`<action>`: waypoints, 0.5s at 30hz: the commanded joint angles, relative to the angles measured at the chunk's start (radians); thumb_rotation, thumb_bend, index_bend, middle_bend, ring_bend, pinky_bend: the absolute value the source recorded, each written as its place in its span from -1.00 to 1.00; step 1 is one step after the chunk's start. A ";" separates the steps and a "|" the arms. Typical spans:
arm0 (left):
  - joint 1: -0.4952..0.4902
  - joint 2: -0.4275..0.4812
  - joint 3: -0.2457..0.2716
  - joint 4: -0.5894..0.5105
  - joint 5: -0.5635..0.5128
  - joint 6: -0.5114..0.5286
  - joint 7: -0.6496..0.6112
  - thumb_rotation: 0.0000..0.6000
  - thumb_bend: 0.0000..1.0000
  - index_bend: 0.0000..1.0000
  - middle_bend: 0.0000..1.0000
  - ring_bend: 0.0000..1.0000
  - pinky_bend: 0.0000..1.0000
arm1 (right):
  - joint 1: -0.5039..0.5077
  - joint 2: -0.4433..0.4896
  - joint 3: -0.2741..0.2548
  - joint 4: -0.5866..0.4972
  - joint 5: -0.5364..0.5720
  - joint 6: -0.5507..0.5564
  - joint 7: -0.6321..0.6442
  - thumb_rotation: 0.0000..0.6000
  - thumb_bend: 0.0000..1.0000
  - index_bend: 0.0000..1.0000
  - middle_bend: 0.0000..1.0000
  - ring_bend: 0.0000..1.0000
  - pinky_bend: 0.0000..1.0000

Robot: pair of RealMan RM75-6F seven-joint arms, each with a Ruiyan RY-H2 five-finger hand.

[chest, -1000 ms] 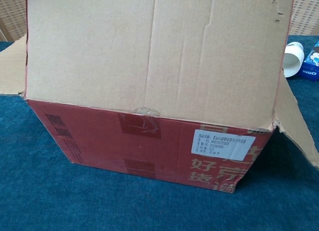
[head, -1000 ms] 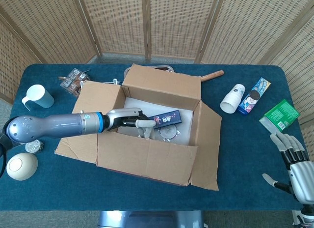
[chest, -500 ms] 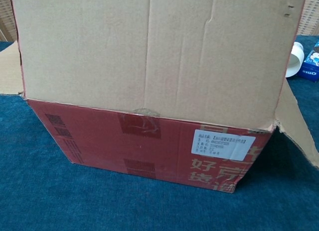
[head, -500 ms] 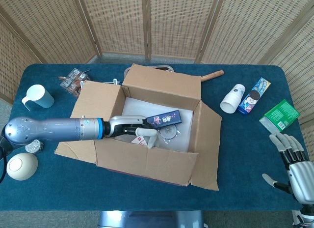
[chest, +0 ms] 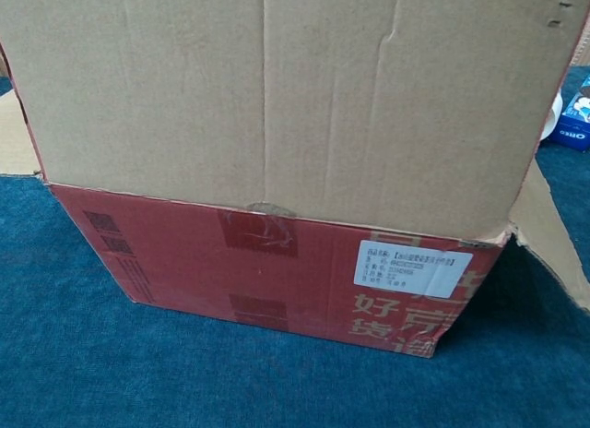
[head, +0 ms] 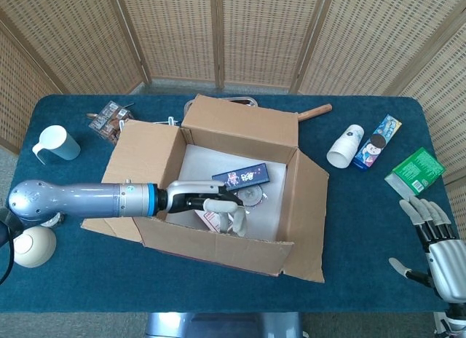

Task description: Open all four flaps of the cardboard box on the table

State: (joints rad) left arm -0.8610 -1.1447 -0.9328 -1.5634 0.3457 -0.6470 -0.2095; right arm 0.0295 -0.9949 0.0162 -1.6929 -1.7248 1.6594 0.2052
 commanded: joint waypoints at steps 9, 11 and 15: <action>-0.001 -0.023 -0.001 -0.018 0.021 0.007 -0.006 -0.30 -1.00 -0.70 -0.03 -0.31 0.03 | -0.001 0.000 0.000 0.000 -0.001 0.003 0.000 1.00 -0.79 -1.00 -1.00 -0.99 -1.00; -0.001 -0.027 -0.001 -0.022 0.026 0.008 -0.006 -0.29 -1.00 -0.79 -0.03 -0.30 0.03 | -0.001 0.001 0.000 0.000 -0.001 0.004 0.001 1.00 -0.79 -1.00 -1.00 -0.99 -1.00; -0.011 -0.032 0.007 -0.035 0.040 -0.002 -0.011 -0.30 -1.00 -0.82 -0.03 -0.30 0.04 | -0.002 0.002 0.000 0.000 -0.002 0.007 0.006 1.00 -0.79 -1.00 -1.00 -0.99 -1.00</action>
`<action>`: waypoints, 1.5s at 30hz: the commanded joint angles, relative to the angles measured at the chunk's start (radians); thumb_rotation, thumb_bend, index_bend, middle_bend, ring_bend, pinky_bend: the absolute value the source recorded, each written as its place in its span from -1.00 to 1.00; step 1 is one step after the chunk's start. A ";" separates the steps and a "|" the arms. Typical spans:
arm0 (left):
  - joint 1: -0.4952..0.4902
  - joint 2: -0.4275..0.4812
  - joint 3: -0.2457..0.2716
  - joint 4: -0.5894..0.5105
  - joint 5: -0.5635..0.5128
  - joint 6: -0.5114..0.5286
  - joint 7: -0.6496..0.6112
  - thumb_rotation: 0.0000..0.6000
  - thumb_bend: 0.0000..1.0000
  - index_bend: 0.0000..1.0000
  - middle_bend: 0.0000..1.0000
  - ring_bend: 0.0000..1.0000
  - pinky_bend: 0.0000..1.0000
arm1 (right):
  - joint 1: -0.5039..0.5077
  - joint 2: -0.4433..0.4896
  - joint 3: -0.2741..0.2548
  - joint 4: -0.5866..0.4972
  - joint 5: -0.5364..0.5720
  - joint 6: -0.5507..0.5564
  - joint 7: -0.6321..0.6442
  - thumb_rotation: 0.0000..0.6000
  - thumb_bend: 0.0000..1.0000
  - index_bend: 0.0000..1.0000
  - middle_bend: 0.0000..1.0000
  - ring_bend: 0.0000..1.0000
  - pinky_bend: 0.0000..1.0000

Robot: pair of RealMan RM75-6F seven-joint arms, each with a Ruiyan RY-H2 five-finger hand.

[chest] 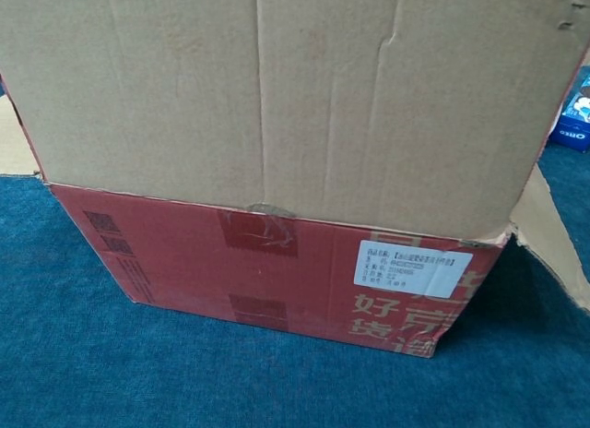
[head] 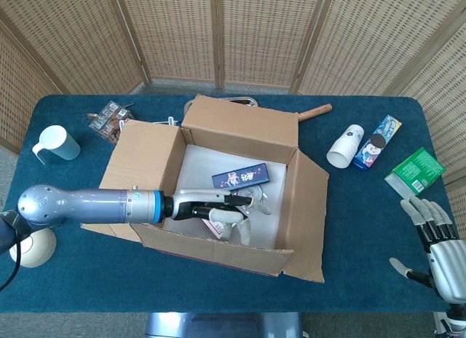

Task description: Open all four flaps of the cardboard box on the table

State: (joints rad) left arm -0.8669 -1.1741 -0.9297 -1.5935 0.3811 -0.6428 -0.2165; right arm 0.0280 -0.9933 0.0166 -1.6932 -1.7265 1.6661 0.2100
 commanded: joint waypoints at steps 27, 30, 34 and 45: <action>-0.001 -0.079 0.076 -0.073 0.030 -0.029 0.011 -0.31 -1.00 -0.75 -0.04 -0.30 0.03 | -0.003 0.004 0.000 -0.003 -0.006 0.011 0.007 1.00 -0.79 -1.00 -1.00 -0.99 -1.00; 0.002 -0.098 0.097 -0.073 0.033 -0.026 0.013 -0.29 -1.00 -0.74 -0.04 -0.30 0.03 | -0.004 0.005 -0.001 -0.003 -0.008 0.012 0.007 1.00 -0.79 -1.00 -1.00 -0.99 -1.00; 0.008 -0.117 0.124 -0.072 0.042 -0.032 0.020 -0.30 -1.00 -0.74 -0.04 -0.30 0.03 | -0.004 0.004 0.000 -0.003 -0.008 0.015 0.009 1.00 -0.79 -1.00 -1.00 -0.99 -1.00; 0.014 -0.129 0.145 -0.058 0.062 -0.031 0.029 -0.32 -1.00 -0.67 -0.08 -0.34 -0.02 | -0.004 0.005 0.000 -0.003 -0.008 0.015 0.008 1.00 -0.79 -1.00 -1.00 -0.99 -1.00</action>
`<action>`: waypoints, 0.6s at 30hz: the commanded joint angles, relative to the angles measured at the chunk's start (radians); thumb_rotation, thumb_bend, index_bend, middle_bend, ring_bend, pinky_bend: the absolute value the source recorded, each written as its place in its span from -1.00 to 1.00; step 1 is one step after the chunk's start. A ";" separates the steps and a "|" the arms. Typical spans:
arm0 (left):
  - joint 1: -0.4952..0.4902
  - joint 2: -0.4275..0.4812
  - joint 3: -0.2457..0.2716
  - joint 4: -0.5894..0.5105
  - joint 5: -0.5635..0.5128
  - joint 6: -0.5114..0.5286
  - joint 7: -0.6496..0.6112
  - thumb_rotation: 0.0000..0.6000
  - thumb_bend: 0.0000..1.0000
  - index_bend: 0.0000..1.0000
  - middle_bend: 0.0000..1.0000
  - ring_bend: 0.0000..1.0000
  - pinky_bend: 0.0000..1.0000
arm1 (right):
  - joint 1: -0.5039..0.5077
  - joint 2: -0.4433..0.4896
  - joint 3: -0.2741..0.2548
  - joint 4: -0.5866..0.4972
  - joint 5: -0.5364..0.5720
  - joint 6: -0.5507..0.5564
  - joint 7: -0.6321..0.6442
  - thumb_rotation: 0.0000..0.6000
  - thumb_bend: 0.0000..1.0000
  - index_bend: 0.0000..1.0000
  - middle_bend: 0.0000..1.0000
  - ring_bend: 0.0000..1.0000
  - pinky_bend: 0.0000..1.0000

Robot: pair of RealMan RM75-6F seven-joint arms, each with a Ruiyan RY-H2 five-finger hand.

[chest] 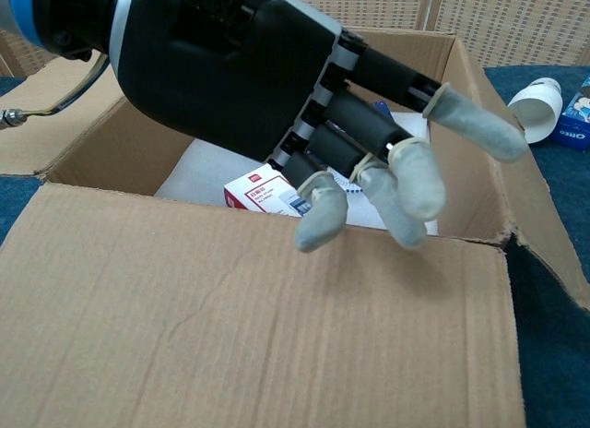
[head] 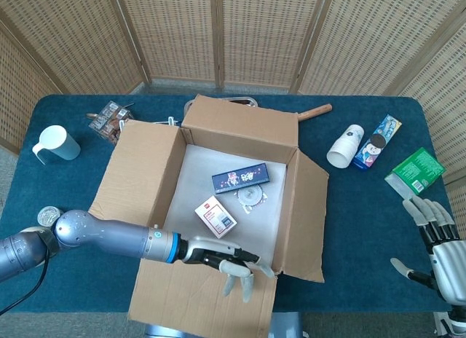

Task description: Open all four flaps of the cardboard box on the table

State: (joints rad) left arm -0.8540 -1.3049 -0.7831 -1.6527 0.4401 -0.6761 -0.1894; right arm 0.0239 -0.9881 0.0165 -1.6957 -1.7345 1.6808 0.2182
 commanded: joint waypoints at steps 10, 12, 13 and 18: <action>0.085 0.048 -0.038 -0.120 0.170 0.336 0.148 -0.45 -1.00 -0.58 -0.47 -0.64 -0.31 | 0.000 0.001 0.001 -0.002 -0.002 0.004 0.001 1.00 -0.79 -1.00 -1.00 -0.99 -1.00; 0.122 0.056 -0.036 -0.165 0.225 0.459 0.183 -0.48 -1.00 -0.57 -0.53 -0.68 -0.33 | -0.002 0.003 0.000 -0.003 -0.004 0.006 0.003 1.00 -0.79 -1.00 -1.00 -0.99 -1.00; 0.138 0.061 -0.033 -0.180 0.248 0.512 0.193 -0.49 -1.00 -0.57 -0.57 -0.71 -0.34 | -0.002 0.003 0.000 -0.003 -0.005 0.007 0.003 1.00 -0.79 -1.00 -1.00 -0.99 -1.00; 0.213 0.090 -0.020 -0.232 0.368 0.729 0.246 -0.52 -0.95 -0.60 -0.69 -0.78 -0.41 | -0.005 0.004 -0.002 -0.007 -0.009 0.012 0.000 1.00 -0.79 -1.00 -1.00 -0.99 -1.00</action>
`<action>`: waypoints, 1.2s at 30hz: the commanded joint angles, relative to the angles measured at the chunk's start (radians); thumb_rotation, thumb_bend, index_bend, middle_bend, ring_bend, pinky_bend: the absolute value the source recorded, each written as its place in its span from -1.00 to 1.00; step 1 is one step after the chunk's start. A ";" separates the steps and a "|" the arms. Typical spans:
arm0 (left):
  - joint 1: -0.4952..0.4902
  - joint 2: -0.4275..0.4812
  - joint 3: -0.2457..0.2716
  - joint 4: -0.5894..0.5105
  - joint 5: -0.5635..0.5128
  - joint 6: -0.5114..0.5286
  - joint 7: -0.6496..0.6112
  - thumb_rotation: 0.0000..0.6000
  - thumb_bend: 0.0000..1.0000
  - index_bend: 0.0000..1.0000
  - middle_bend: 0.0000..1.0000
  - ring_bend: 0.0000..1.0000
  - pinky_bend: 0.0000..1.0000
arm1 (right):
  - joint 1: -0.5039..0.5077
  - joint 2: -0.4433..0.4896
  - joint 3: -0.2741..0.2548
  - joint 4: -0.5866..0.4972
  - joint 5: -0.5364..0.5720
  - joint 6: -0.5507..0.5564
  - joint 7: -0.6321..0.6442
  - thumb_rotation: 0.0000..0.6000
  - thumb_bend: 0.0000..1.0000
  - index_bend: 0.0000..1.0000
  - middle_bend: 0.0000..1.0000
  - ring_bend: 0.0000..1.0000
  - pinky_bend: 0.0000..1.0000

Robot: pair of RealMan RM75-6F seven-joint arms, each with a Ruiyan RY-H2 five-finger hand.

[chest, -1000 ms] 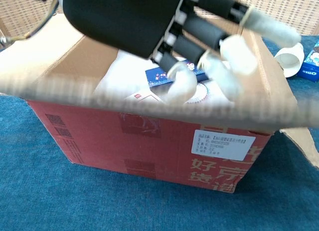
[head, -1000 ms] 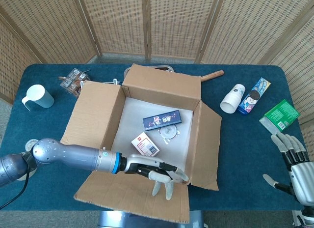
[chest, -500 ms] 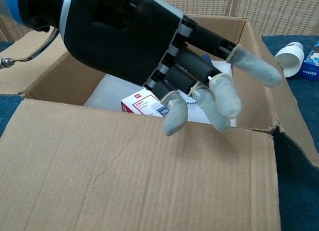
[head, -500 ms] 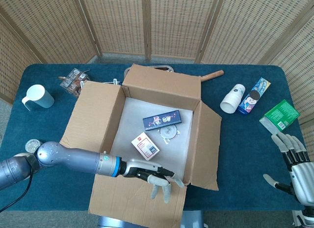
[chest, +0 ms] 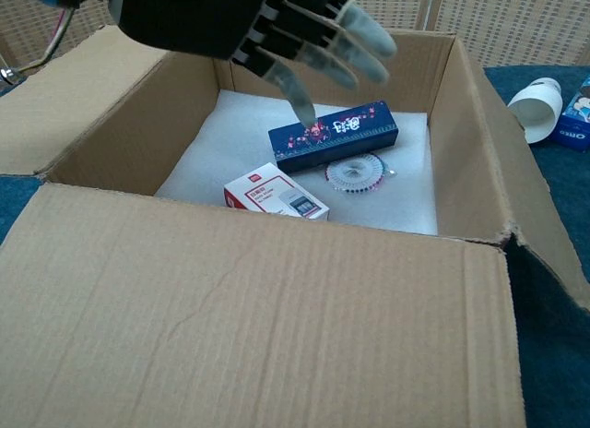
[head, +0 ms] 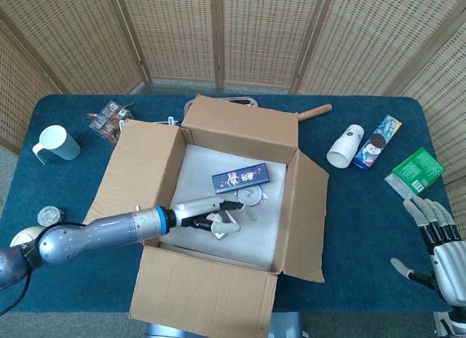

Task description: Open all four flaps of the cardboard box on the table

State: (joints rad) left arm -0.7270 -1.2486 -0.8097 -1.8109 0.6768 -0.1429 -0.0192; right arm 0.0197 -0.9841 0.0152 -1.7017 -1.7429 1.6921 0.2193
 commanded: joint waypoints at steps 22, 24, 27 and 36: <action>0.501 0.307 0.159 0.034 0.994 0.963 -0.257 0.30 -0.89 -0.61 -0.83 -0.88 -0.57 | -0.008 -0.005 -0.003 -0.026 -0.015 0.007 -0.055 1.00 -0.79 -1.00 -1.00 -1.00 -1.00; 0.525 0.322 0.214 0.071 1.047 1.045 -0.295 0.34 -0.89 -0.61 -0.85 -0.90 -0.58 | -0.009 -0.004 -0.004 -0.030 -0.013 0.005 -0.058 1.00 -0.79 -1.00 -1.00 -1.00 -1.00; 0.552 0.328 0.275 0.109 1.080 1.129 -0.322 0.40 -0.89 -0.61 -0.87 -0.92 -0.60 | -0.010 -0.001 -0.005 -0.032 -0.012 0.003 -0.059 1.00 -0.80 -1.00 -1.00 -1.00 -1.00; 0.670 0.312 0.481 0.175 1.098 1.347 -0.262 0.88 -0.89 -0.72 -1.00 -1.00 -0.79 | -0.022 0.017 -0.010 -0.065 0.015 -0.014 -0.126 1.00 -0.80 -1.00 -1.00 -1.00 -1.00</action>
State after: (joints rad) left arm -0.0833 -0.9334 -0.3637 -1.6489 1.7719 1.1670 -0.3058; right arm 0.0018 -0.9720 0.0061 -1.7569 -1.7358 1.6818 0.1083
